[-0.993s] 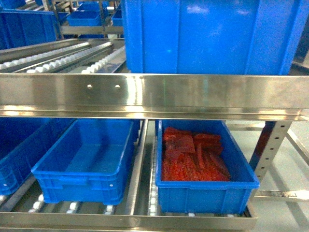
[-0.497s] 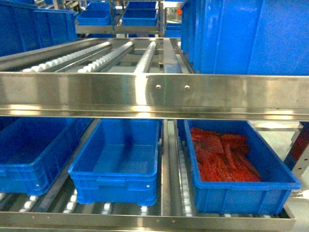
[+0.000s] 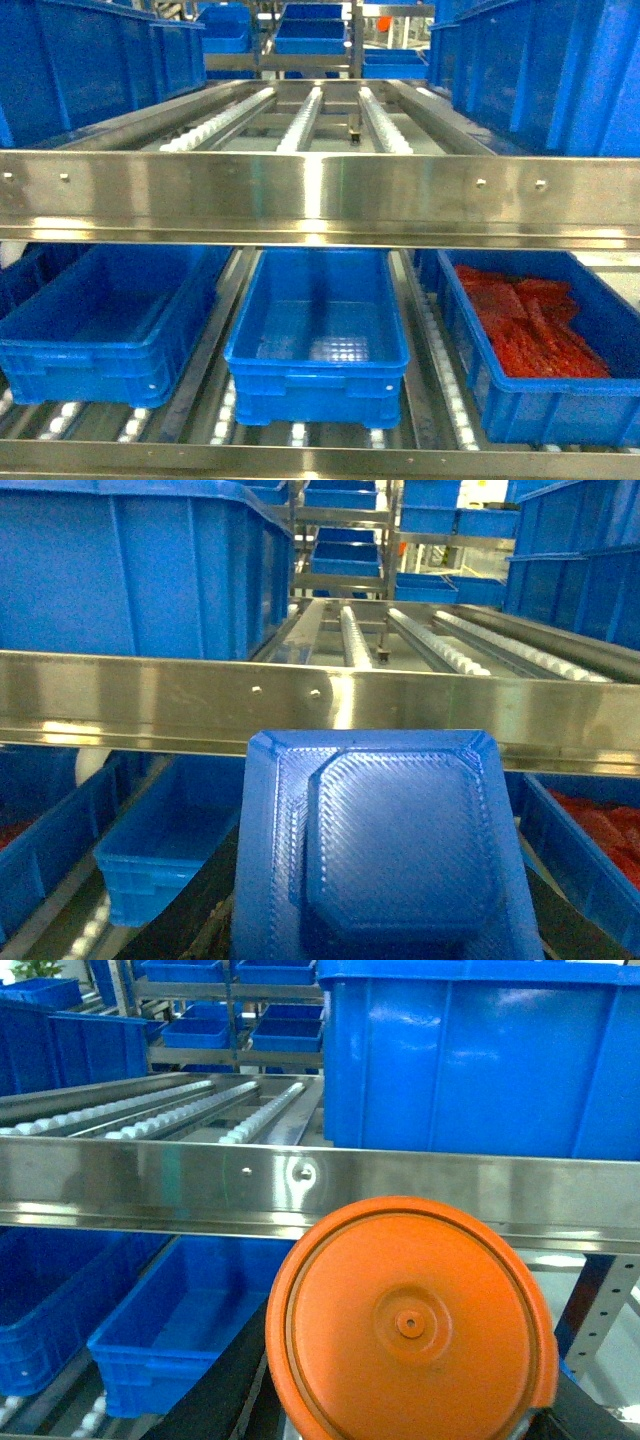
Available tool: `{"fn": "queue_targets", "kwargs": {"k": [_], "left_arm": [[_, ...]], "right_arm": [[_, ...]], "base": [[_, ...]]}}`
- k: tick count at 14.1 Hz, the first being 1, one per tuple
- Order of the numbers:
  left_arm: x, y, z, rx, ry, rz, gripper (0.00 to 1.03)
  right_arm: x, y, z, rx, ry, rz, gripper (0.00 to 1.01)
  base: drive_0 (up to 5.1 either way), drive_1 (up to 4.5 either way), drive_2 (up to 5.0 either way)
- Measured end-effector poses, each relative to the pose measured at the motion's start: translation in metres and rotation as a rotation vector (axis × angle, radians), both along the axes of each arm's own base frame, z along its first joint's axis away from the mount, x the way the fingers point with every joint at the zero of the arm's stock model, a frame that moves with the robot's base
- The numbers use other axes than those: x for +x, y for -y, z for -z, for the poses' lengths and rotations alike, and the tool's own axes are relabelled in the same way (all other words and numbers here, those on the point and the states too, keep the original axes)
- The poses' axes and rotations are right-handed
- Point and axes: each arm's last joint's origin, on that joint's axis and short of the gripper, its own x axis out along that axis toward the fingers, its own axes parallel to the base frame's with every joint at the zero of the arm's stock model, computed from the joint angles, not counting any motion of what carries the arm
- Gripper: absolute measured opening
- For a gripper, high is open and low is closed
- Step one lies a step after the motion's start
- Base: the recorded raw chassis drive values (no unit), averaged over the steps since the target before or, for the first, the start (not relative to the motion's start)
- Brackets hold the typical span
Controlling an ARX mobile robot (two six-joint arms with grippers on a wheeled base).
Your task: Sort blue parts and orange caps into right shelf containers
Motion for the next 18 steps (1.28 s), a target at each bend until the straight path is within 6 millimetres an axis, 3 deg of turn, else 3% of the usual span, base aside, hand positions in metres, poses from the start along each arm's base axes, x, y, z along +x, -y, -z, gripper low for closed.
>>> {"fn": "queue_targets", "kwargs": {"k": [10, 18], "left_arm": [[0.0000, 0.0000, 0.0000, 0.000, 0.000, 0.000, 0.44], [0.0000, 0.0000, 0.0000, 0.000, 0.000, 0.000, 0.44]], "right_arm": [[0.0000, 0.0000, 0.0004, 0.000, -0.004, 0.000, 0.44], [0.0000, -0.0001, 0.0001, 0.000, -0.002, -0.003, 0.44]], "base": [[-4.9, 2.46, 2.5], [0.0, 0.00, 0.0]]}}
